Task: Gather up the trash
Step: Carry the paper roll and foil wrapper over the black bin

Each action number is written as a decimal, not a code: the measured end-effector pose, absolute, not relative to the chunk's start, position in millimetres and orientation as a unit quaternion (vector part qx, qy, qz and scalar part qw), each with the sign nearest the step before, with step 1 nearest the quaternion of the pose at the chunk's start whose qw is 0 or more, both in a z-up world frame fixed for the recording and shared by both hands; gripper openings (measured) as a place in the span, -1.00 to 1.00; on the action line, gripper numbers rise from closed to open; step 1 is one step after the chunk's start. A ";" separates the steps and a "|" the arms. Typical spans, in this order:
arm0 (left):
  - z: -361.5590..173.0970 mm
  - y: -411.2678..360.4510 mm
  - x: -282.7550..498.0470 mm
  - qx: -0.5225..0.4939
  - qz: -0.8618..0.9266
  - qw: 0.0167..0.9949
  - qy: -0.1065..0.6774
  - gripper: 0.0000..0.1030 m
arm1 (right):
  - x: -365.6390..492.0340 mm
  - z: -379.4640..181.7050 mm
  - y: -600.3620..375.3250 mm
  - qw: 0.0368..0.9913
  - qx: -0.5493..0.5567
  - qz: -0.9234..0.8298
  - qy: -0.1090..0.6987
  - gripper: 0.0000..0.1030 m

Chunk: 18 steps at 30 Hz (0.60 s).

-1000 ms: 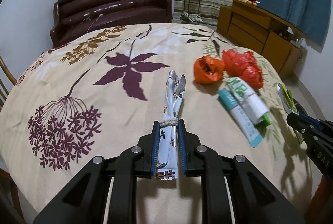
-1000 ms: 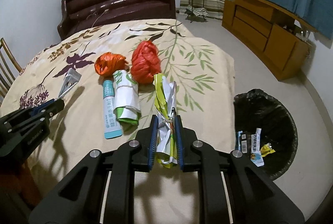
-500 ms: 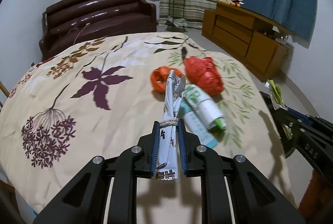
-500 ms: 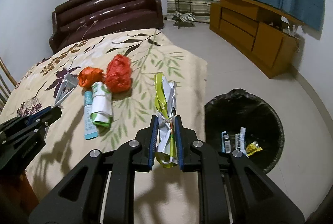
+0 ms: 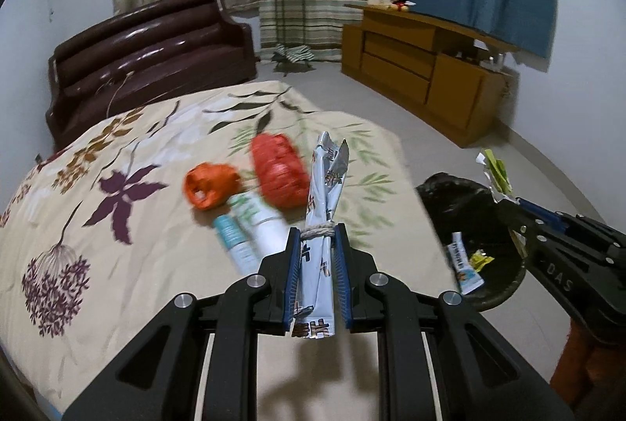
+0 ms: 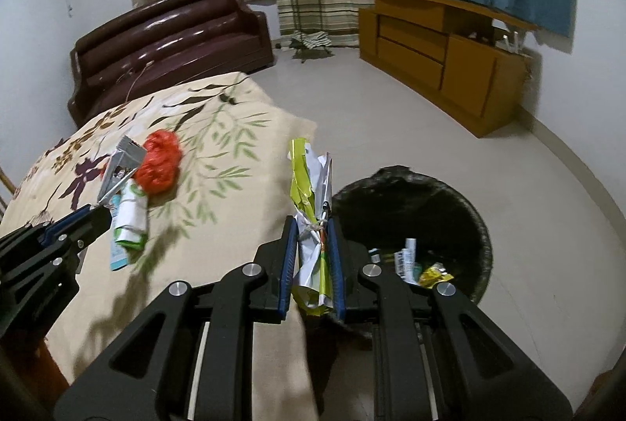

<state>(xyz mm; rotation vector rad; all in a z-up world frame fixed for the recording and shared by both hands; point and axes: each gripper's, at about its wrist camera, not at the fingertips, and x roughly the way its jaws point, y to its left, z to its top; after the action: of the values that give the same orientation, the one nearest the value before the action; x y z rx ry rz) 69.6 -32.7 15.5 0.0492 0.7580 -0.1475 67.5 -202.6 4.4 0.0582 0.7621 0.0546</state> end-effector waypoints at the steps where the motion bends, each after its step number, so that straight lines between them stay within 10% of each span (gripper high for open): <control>1: 15.9 -36.9 70.4 0.026 -0.076 0.926 0.369 -0.65 | 67.5 4.3 -206.7 0.928 0.030 0.023 0.371 -0.69; 18: -0.5 -115.5 99.0 0.056 -0.125 0.916 0.377 -0.64 | 79.1 -13.0 -277.0 0.924 0.060 -0.047 0.374 -0.69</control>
<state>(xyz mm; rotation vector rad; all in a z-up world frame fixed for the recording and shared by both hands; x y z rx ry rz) 99.0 -115.5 -0.5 0.1157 0.7769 -0.2576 79.1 -277.0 -12.9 0.1230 0.7681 -0.0955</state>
